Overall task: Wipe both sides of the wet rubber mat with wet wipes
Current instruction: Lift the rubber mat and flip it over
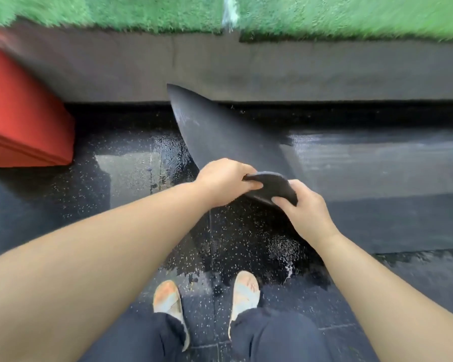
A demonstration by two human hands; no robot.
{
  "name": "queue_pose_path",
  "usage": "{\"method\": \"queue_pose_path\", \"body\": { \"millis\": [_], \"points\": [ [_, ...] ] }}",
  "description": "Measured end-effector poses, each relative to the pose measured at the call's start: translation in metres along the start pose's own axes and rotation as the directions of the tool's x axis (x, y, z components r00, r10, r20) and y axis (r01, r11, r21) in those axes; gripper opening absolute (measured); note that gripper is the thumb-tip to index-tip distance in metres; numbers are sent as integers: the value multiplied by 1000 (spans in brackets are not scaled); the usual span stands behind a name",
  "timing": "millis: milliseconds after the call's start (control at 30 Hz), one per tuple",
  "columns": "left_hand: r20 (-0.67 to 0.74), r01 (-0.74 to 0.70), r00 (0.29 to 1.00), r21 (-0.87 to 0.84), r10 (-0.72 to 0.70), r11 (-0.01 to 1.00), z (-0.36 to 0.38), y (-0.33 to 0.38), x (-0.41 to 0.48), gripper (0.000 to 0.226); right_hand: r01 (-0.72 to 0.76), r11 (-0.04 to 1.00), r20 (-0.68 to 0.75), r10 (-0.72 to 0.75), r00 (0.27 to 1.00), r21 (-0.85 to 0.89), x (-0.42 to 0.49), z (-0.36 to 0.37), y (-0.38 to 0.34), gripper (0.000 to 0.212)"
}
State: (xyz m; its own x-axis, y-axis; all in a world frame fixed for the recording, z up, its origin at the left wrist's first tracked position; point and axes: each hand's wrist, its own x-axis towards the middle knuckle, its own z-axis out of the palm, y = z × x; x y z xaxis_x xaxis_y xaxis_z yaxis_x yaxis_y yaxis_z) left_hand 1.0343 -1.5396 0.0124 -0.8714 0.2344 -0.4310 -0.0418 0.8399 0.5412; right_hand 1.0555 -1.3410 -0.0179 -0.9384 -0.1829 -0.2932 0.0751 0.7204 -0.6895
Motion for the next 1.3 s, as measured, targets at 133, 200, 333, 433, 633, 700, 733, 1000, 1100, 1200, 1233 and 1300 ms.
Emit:
{"method": "queue_pose_path", "body": {
  "millis": [133, 200, 333, 433, 633, 700, 733, 1000, 1100, 1200, 1233, 1300],
  "points": [
    [-2, 50, 999, -241, -52, 969, -42, 49, -34, 19, -97, 975, -1, 99, 995, -202, -36, -72, 2, 42],
    [16, 54, 999, -351, -51, 935, -64, 67, -50, 13, -230, 943, -32, 229, 973, -242, -49, -103, 5, 25],
    [150, 112, 986, -296, -70, 948, -120, 109, -73, 18, -255, 873, -7, 277, 961, -416, -64, -149, -11, 10],
    [-11, 44, 999, -44, -45, 998, -168, 157, -80, 20, -251, 840, -85, 241, 967, -481, -66, -182, -33, 18],
    [-78, -144, 937, 801, 340, 581, -187, 300, -87, 39, -161, 823, -55, 156, 986, -545, -64, -251, -70, 25],
    [24, -170, 960, 840, 278, 515, -164, 331, -80, 34, -100, 824, -36, 97, 995, -558, -62, -270, -77, 22],
    [56, -176, 969, 839, 241, 515, -152, 341, -72, 33, -71, 812, -32, 64, 997, -580, -60, -279, -78, 22],
    [0, -101, 985, 801, 170, 590, -121, 379, -42, 20, 121, 920, -26, -141, 990, -373, -65, -341, -24, 24],
    [-43, -85, 979, 797, 197, 598, -116, 382, -42, 18, -4, 951, -75, -20, 997, -309, -65, -352, 12, 45],
    [-51, -79, 982, 766, 184, 637, -115, 380, -39, 12, -179, 982, -151, 168, 974, -56, -63, -354, 38, 40],
    [-38, -82, 985, 759, 169, 645, -115, 379, -39, 11, -170, 983, -143, 159, 977, -64, -63, -352, 43, 41],
    [9, -97, 991, 750, 137, 654, -112, 378, -42, 12, -134, 972, -76, 121, 990, -191, -69, -348, 50, 36]
  ]
}}
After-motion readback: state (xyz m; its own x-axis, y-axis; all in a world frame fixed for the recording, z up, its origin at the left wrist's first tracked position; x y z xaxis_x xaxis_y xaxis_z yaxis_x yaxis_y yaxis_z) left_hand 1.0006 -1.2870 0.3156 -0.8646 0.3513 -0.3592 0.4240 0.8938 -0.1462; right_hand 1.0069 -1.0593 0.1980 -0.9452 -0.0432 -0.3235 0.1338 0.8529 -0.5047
